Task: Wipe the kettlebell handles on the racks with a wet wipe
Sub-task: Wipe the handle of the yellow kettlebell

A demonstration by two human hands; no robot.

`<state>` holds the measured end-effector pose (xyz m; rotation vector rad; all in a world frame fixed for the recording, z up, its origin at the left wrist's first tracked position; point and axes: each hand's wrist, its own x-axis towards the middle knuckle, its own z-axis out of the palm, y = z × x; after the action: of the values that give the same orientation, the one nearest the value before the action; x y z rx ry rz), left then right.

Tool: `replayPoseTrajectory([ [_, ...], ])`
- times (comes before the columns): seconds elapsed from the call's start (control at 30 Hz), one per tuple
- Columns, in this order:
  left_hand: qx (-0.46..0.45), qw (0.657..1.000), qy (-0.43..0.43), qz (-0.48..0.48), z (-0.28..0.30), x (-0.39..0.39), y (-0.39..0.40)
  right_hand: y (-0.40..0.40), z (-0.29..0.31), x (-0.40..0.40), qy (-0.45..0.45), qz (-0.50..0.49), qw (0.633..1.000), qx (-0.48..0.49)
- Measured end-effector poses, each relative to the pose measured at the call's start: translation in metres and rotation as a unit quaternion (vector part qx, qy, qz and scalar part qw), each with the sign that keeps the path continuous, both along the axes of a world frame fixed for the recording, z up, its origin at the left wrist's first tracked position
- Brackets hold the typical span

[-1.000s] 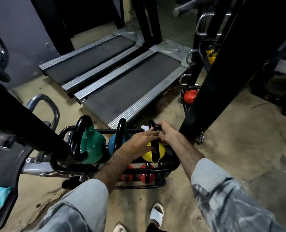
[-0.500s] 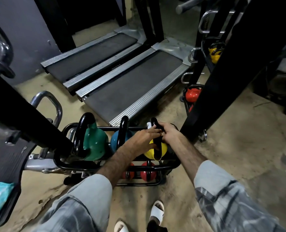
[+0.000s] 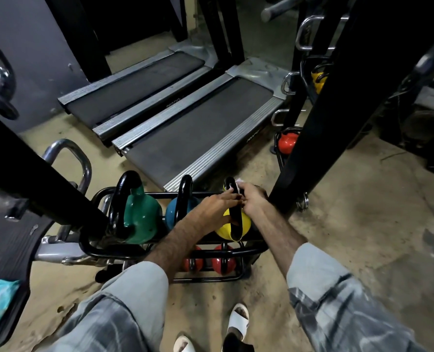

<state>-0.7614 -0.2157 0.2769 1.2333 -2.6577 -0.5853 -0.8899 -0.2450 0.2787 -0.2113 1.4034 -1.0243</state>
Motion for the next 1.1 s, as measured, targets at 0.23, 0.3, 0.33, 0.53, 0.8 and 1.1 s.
replayPoseTrajectory([
  [0.23, -0.017, 1.000, 0.004, 0.003, -0.002, 0.000, 0.002, -0.008, 0.007, -0.007, 0.468, 0.230, 0.836, -0.168],
  [0.3, -0.017, 1.000, 0.001, 0.001, -0.002, 0.000, 0.000, -0.019, 0.011, -0.011, 0.467, 0.278, 0.818, -0.189],
  [0.33, -0.015, 1.000, 0.001, 0.000, -0.002, 0.001, 0.000, -0.023, 0.011, -0.012, 0.460, 0.297, 0.815, -0.192],
  [0.53, -0.020, 0.999, 0.049, 0.000, -0.005, 0.001, 0.004, -0.011, -0.003, -0.020, 0.466, 0.287, 0.804, -0.232],
  [0.8, -0.014, 0.999, 0.041, -0.006, -0.008, 0.001, 0.003, -0.037, 0.001, -0.016, 0.391, 0.272, 0.864, -0.162],
  [1.1, -0.038, 0.998, 0.052, 0.029, -0.018, -0.002, 0.019, -0.013, -0.017, -0.021, 0.330, 0.135, 0.925, -0.130],
])
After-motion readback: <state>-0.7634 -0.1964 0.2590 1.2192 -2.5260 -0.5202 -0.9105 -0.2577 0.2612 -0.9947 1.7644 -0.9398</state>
